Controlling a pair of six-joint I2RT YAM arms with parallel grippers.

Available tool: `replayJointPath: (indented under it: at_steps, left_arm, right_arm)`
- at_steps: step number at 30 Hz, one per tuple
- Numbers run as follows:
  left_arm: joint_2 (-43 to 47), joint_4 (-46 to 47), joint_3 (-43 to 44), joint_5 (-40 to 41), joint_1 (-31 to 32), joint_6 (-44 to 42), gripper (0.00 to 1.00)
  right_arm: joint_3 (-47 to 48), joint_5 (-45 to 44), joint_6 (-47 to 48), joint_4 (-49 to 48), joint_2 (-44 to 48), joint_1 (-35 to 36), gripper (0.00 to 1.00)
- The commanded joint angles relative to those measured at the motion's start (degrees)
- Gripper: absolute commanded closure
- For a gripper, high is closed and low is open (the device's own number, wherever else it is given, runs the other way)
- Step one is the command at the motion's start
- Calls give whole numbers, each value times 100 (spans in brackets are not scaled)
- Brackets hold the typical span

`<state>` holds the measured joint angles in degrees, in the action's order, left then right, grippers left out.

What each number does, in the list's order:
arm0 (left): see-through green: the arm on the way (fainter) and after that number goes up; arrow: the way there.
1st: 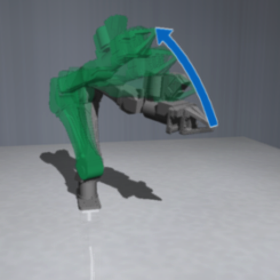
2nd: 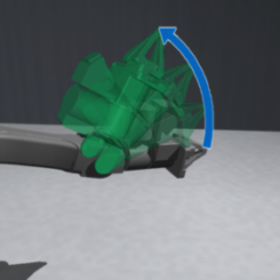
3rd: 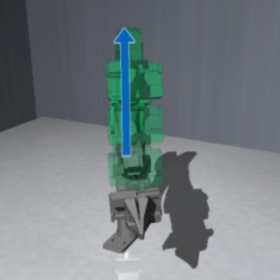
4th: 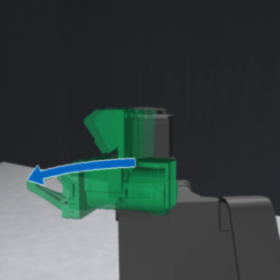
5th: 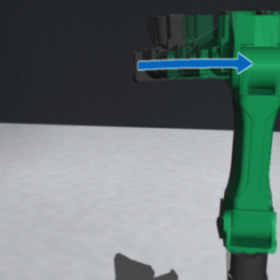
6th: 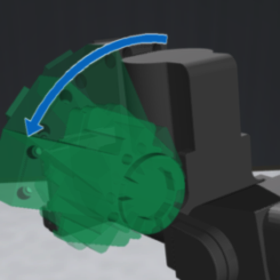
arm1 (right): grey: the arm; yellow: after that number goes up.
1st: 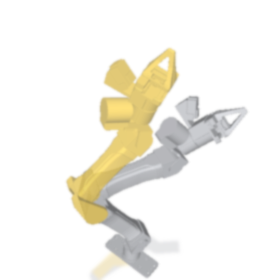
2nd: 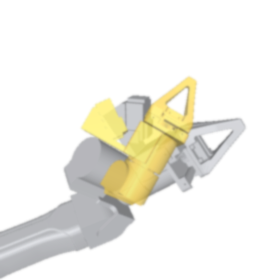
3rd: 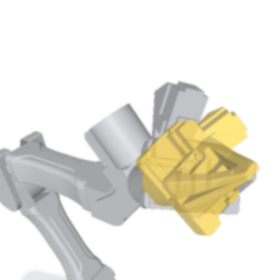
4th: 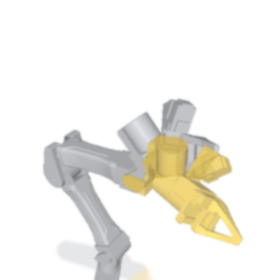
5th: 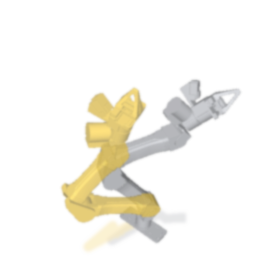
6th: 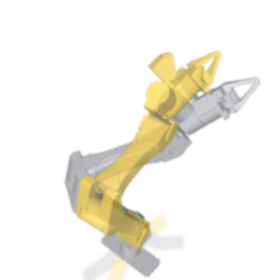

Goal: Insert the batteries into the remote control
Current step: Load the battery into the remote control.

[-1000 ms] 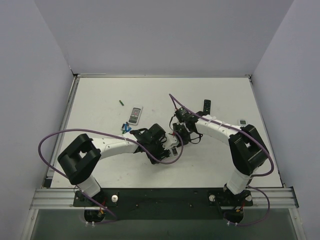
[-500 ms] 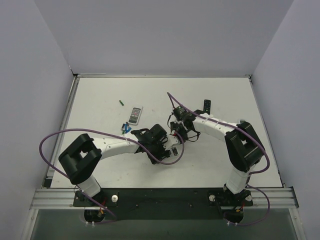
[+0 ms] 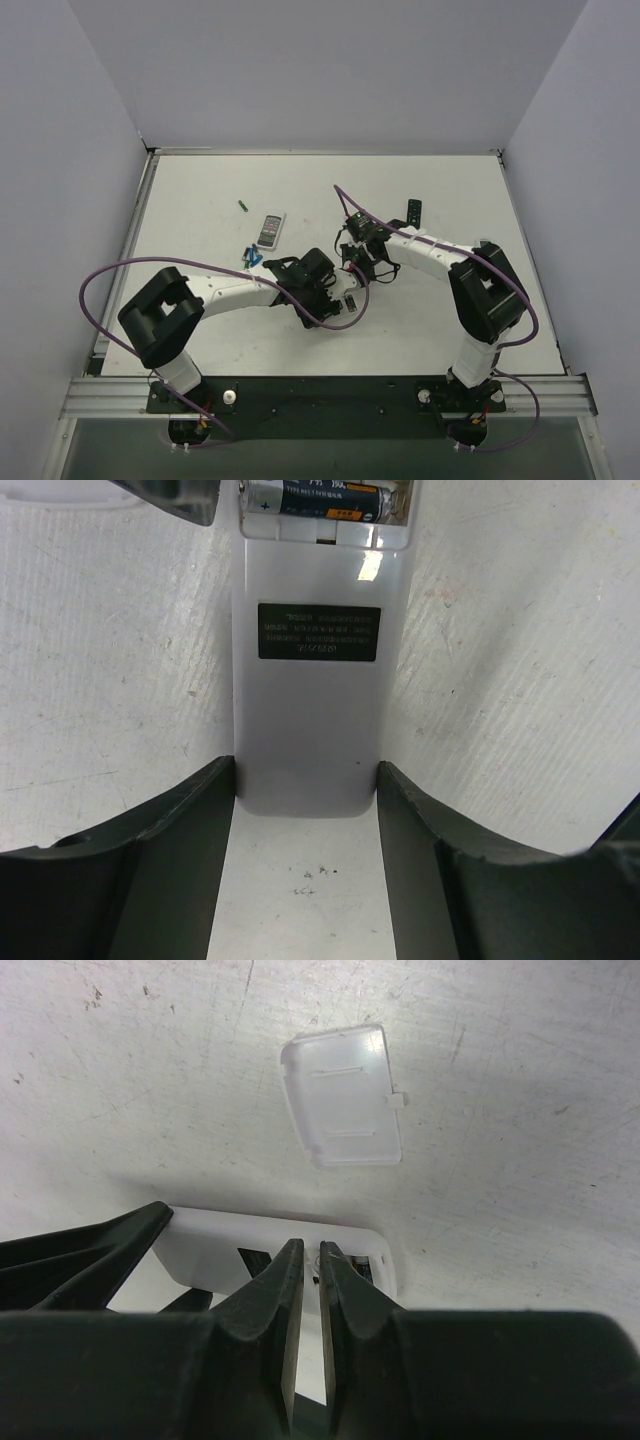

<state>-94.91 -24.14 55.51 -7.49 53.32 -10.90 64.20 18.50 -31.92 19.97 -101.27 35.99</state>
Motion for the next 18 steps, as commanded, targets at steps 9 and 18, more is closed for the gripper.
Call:
replayJointPath:
  at_steps: [9,18]
  left_arm:
    - [-159,-20,224,-7,64,35,50]
    - [-221,-29,250,168,73,114,55]
  right_arm:
    - [-83,40,107,332,-165,14,95]
    - [-373,-136,344,385,-147,110,97]
